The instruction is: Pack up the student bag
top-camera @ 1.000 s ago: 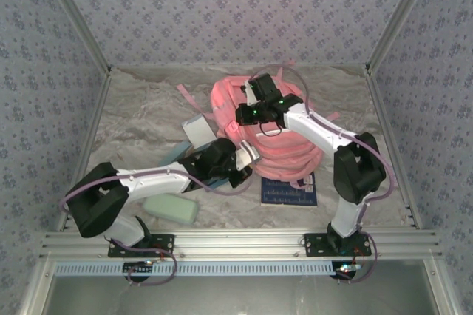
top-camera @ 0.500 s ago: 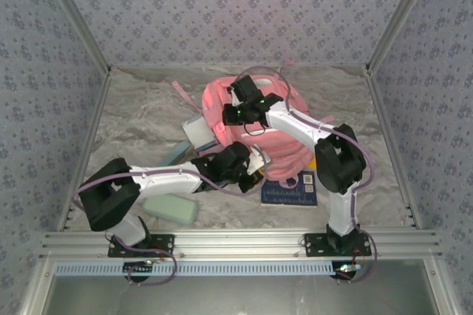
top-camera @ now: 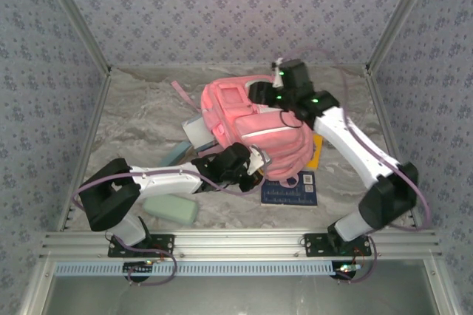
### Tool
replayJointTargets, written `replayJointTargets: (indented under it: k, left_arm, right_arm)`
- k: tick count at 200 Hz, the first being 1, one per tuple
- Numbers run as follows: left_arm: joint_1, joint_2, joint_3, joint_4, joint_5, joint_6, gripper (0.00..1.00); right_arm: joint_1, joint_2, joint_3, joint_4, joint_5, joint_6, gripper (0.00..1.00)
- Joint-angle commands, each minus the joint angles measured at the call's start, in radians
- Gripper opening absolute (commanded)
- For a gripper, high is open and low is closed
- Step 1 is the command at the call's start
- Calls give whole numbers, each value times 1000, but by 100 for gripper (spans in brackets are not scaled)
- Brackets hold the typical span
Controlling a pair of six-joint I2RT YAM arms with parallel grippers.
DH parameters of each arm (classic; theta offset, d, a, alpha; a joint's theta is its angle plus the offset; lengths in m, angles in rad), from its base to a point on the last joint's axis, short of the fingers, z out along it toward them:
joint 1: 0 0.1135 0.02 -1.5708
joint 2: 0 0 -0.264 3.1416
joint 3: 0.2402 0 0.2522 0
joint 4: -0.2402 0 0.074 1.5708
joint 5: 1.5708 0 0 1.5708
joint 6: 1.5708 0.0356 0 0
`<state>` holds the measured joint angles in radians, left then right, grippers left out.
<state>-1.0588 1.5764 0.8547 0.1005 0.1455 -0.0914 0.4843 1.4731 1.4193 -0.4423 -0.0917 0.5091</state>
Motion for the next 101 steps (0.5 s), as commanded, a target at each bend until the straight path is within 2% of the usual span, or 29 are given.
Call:
replayJointTargets:
  k: [1, 28, 50, 101]
  left_arm:
    - [-15, -15, -1, 4, 81, 3, 9]
    - [-15, -7, 29, -54, 131, 37, 24]
    - [-15, -26, 33, -74, 147, 61, 32]
    - [-15, -103, 25, -108, 203, 75, 51]
  right_arm:
    - [-48, -94, -101, -75, 55, 32, 67]
    - [-102, -236, -217, -79, 90, 52, 64]
    - [-135, -326, -302, -112, 83, 56, 64]
    - [-133, -532, -410, -141, 86, 32, 69]
